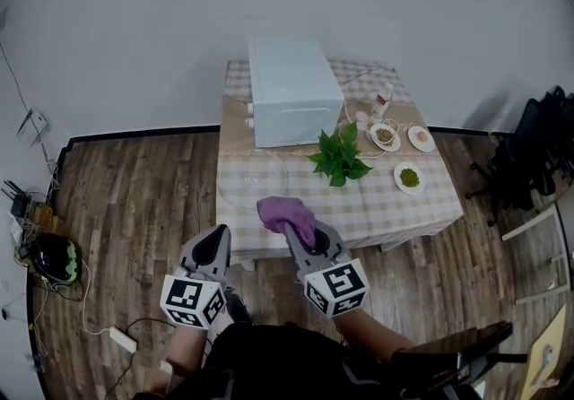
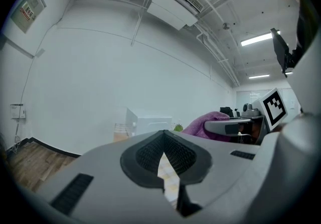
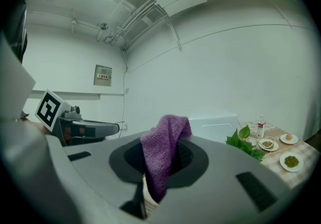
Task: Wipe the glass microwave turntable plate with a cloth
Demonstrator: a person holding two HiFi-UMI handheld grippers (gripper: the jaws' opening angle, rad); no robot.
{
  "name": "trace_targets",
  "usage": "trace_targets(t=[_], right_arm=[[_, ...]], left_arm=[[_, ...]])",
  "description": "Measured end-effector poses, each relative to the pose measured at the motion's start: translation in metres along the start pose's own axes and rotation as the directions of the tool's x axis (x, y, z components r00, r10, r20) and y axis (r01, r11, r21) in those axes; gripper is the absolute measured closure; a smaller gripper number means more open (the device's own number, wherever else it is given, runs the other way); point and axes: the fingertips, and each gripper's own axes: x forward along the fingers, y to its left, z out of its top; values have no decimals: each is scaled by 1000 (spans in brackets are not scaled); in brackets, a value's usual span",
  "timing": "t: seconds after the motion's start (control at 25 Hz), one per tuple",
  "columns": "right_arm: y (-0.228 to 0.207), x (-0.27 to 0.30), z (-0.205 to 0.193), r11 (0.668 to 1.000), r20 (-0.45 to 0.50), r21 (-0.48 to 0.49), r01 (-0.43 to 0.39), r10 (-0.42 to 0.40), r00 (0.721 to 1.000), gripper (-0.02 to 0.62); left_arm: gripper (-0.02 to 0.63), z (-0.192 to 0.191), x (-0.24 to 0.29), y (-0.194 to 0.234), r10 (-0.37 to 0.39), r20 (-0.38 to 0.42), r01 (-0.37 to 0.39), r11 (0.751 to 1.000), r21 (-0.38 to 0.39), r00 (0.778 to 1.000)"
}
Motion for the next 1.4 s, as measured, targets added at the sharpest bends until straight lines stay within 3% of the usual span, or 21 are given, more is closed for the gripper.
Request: trace_targets(t=[1.08,1.4], right_arm=[[24,109,-6,993,-70,-36,116,-118,990,540],[29,143,-32,993,-142,-48,109,-114,983,540]], left_arm=[[598,-5,33,116,-77,-22,77,997,18,997],[598,-24,41,147,-61,-42,60,998,-13,997]])
